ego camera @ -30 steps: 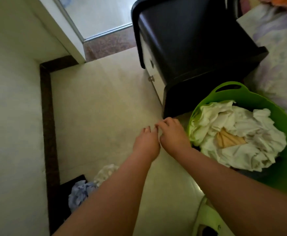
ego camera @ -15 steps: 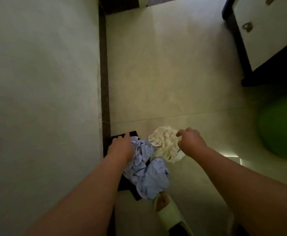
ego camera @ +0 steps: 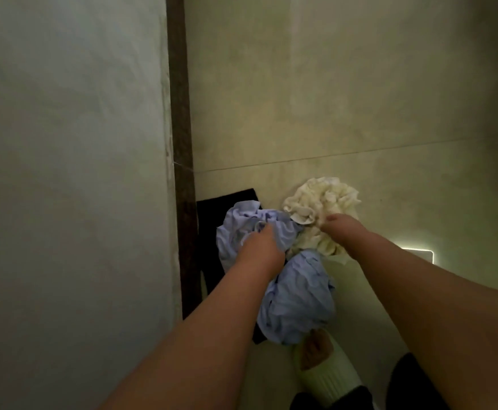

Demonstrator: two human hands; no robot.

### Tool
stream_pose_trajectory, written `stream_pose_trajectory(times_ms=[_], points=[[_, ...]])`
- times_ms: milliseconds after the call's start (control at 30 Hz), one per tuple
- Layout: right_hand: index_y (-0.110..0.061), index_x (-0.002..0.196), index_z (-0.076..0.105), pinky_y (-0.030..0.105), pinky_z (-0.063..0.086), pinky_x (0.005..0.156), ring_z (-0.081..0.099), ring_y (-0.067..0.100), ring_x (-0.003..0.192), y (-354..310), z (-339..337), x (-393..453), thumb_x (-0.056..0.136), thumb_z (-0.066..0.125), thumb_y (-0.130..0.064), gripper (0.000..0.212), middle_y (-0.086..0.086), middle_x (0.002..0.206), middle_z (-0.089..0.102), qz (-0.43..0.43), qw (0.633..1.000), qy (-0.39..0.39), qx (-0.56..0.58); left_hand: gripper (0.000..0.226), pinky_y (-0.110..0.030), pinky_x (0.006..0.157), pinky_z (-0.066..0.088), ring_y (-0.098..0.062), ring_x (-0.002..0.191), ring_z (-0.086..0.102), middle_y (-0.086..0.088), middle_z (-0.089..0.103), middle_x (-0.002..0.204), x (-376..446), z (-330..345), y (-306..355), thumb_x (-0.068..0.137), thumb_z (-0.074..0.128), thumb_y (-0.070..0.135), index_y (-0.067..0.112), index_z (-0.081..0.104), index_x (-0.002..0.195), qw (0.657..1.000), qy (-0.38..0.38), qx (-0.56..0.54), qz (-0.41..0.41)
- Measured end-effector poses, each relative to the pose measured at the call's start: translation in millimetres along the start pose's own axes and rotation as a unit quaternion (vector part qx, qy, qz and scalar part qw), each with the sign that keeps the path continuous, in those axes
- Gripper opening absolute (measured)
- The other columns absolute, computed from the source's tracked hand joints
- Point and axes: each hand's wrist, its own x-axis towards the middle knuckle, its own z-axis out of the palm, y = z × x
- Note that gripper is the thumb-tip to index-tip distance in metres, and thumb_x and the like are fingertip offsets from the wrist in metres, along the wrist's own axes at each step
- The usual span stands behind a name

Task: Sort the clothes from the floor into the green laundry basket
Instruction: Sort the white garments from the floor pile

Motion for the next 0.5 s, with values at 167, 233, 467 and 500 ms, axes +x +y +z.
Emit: stream_pose_trajectory(times_ms=[167, 233, 467, 500], points=[[-0.012, 0.126, 0.063, 0.029, 0.038, 0.092, 0.052, 0.019, 0.12, 2.9, -6.6, -21.8, 0.091, 0.061, -0.016, 0.035, 0.008, 0.128, 0.06, -0.048, 0.96, 0.027, 0.275, 0.05, -0.043, 0.104, 0.037, -0.037, 0.132, 0.039, -0.022, 0.036, 0.148, -3.4, 6.1, 4.7, 0.101, 0.037, 0.019, 0.008, 0.026, 0.148, 1.0, -0.011, -0.018, -0.02], [-0.016, 0.111, 0.071, 0.029, 0.035, 0.093, 0.053, 0.017, 0.12, -2.2, -17.1, -43.4, 0.087, 0.067, -0.025, 0.026, 0.003, 0.122, 0.065, -0.058, 0.935, -0.001, 0.349, 0.053, -0.045, 0.109, 0.035, -0.039, 0.136, 0.034, -0.023, 0.025, 0.153, -14.3, -3.8, 16.3, 0.102, 0.033, 0.011, 0.007, 0.016, 0.152, 0.997, -0.022, -0.055, -0.044], [0.0, 0.132, 0.052, 0.044, 0.049, 0.097, 0.059, 0.035, 0.114, -36.6, -81.9, -134.0, 0.084, 0.068, -0.028, 0.058, 0.023, 0.13, 0.058, -0.094, 0.859, -0.231, 0.447, 0.093, -0.053, 0.104, 0.041, -0.04, 0.128, 0.047, -0.019, 0.043, 0.145, -70.8, -80.7, 95.6, 0.085, 0.026, 0.077, 0.008, 0.033, 0.147, 0.813, -0.037, -0.546, -0.196], [-0.003, 0.134, 0.05, 0.046, 0.048, 0.097, 0.06, 0.034, 0.113, -38.5, -95.9, -147.1, 0.078, 0.074, -0.03, 0.067, 0.022, 0.131, 0.058, -0.104, 0.849, -0.271, 0.442, 0.091, -0.052, 0.101, 0.044, -0.04, 0.126, 0.049, -0.021, 0.047, 0.142, -85.1, -93.7, 111.7, 0.086, 0.029, 0.076, 0.006, 0.036, 0.144, 0.788, -0.059, -0.585, -0.181]])
